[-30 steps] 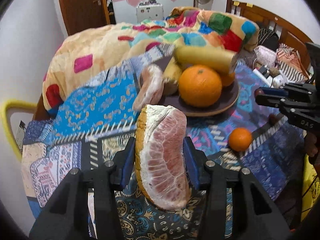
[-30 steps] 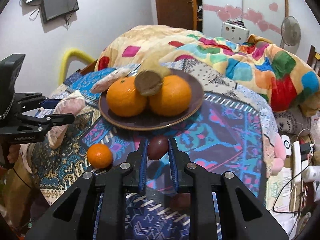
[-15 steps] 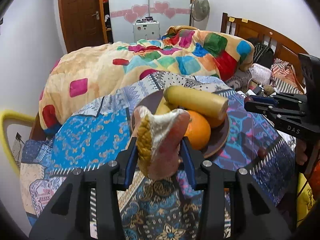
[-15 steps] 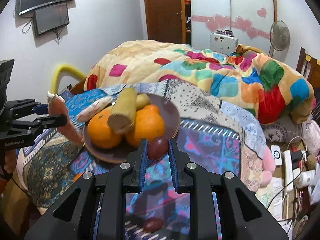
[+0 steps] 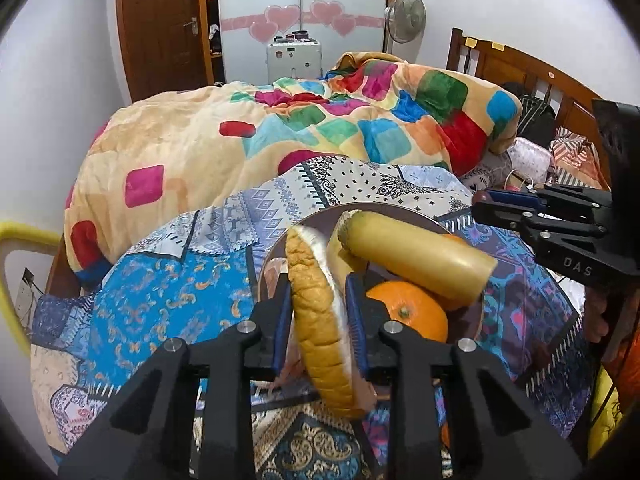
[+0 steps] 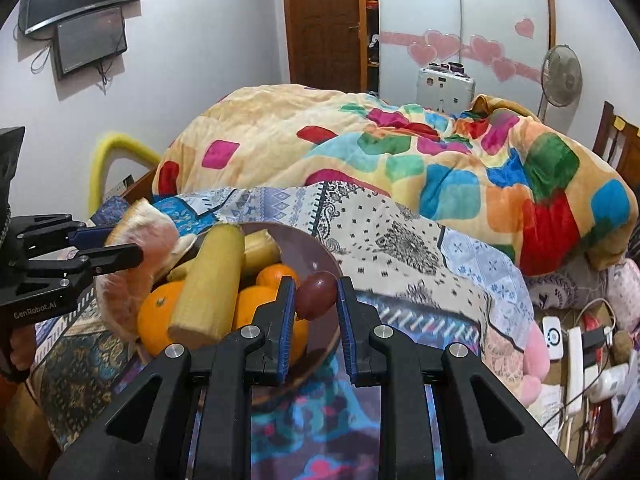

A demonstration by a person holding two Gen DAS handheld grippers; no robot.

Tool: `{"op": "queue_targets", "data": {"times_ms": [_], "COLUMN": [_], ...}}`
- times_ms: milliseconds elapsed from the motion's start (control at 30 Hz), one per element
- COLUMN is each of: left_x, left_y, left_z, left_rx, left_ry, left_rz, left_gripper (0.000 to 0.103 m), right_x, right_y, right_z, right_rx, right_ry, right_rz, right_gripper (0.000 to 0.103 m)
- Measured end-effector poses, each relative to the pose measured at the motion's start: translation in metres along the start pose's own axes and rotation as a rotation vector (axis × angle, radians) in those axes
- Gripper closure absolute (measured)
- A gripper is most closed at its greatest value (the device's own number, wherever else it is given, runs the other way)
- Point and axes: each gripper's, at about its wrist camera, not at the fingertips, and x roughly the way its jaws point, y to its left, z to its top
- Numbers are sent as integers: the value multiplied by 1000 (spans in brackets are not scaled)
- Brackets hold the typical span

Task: Organize fruits
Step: 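Carry the pomelo peel onto the plate with the left tool while the right tool carries the dark fruit there, then open both tools to release the peel and dark fruit, then withdraw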

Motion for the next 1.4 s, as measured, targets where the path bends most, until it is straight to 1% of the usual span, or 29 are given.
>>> {"op": "queue_targets", "data": {"times_ms": [100,200,333,433,533,600,667,700,767,933,1067,1200,1300,1400], "left_x": [11,14,16,16,17,17,16,16,14,8,-5,-24,-39,-54], "left_y": [1,2,1,1,3,5,6,6,5,5,4,-1,-8,-17], "left_z": [2,2,2,3,3,3,3,3,2,3,5,1,-5,-14], "left_rx": [-2,-5,2,4,-3,-14,-26,-30,-27,-28,-31,-29,-23,-14], "left_ry": [15,11,9,12,14,14,7,3,1,-7,-24,-46,-61,-72], "left_rz": [-3,2,10,10,5,7,4,3,6,9,17,29,44,51], "left_gripper": [77,76,76,75,74,68,47,45,45,45,45,44,41,39], "right_x": [11,23,40,47,52,54,56,56,55,48,35,8,-15,-40], "right_y": [0,-2,-3,-3,-6,-8,-9,-9,-9,-10,-10,-7,-4,4], "right_z": [5,9,12,14,14,14,13,13,14,15,15,13,8,0], "right_rx": [-8,-7,6,5,26,38,38,36,30,24,27,24,19,-7], "right_ry": [14,38,79,91,109,125,133,133,133,124,104,63,37,7], "right_rz": [-5,-6,17,13,35,43,44,41,32,24,23,3,-1,-24], "right_gripper": [84,84,83,83,83,83,82,81,79,73,72,72,72,72]}}
